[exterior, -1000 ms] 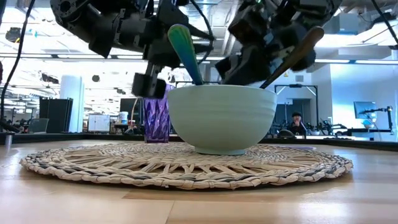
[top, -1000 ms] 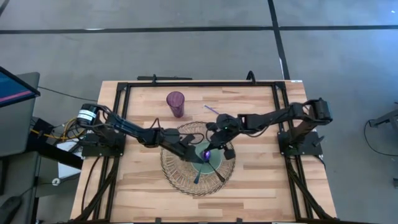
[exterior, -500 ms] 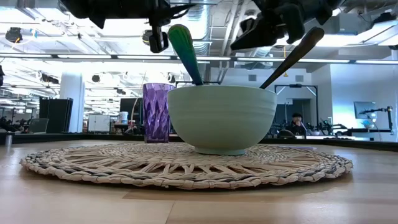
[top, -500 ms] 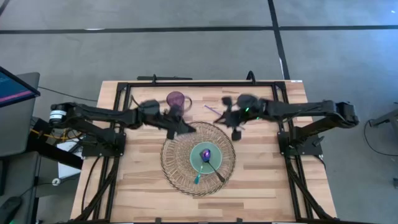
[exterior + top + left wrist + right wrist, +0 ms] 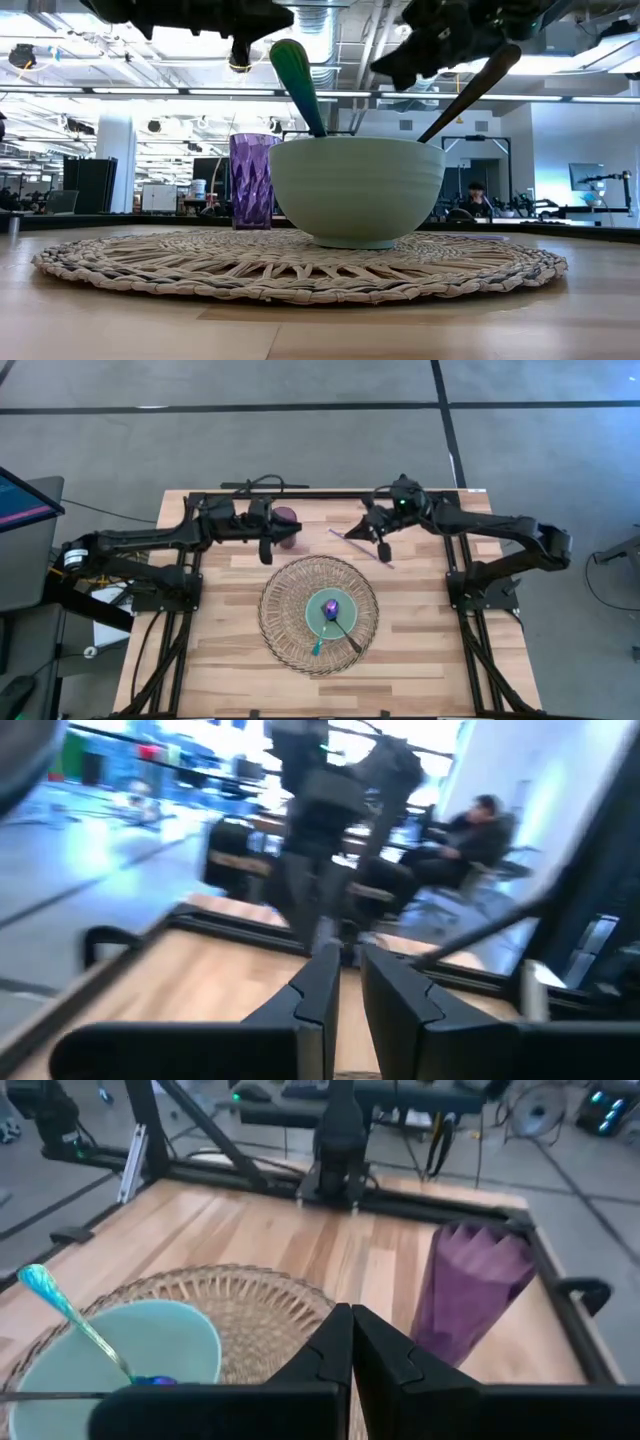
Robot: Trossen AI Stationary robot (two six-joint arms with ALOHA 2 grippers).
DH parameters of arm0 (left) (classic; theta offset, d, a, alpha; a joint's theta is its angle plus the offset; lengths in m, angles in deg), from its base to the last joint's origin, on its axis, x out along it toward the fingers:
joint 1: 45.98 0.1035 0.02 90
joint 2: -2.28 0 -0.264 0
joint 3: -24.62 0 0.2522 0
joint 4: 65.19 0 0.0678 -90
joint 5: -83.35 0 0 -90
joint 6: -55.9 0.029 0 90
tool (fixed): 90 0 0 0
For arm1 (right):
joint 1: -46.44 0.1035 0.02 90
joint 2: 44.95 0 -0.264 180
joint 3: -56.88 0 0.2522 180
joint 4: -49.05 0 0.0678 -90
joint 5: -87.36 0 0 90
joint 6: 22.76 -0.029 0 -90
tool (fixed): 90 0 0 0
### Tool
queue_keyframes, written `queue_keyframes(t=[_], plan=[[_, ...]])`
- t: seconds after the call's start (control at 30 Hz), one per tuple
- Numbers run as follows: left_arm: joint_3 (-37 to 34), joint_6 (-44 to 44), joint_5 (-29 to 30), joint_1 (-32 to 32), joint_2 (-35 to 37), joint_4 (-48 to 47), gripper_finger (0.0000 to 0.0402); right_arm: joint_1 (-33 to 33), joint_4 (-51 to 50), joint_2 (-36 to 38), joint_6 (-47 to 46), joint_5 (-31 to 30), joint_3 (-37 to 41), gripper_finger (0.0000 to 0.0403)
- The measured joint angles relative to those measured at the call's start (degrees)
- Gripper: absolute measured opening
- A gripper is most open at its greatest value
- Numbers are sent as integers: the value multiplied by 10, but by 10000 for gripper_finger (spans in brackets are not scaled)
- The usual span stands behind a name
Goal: Pick & Place Utensil
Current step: Put the purple cup to the left side of the bowl on the table placemat
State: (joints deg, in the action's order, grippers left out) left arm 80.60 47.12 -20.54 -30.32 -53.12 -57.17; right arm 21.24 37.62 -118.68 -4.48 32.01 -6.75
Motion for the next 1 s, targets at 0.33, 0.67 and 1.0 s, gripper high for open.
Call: queue_keyframes(t=[0.33,0.67,1.0], plan=[[60,102,49,8,-3,-43,48,1,2,-31,1,-2,-7,1],[162,159,129,9,-12,-377,47,24,-2,-20,1,-2,-8,1],[162,164,190,8,-27,-509,52,38,-1,-20,3,-2,-8,1]])
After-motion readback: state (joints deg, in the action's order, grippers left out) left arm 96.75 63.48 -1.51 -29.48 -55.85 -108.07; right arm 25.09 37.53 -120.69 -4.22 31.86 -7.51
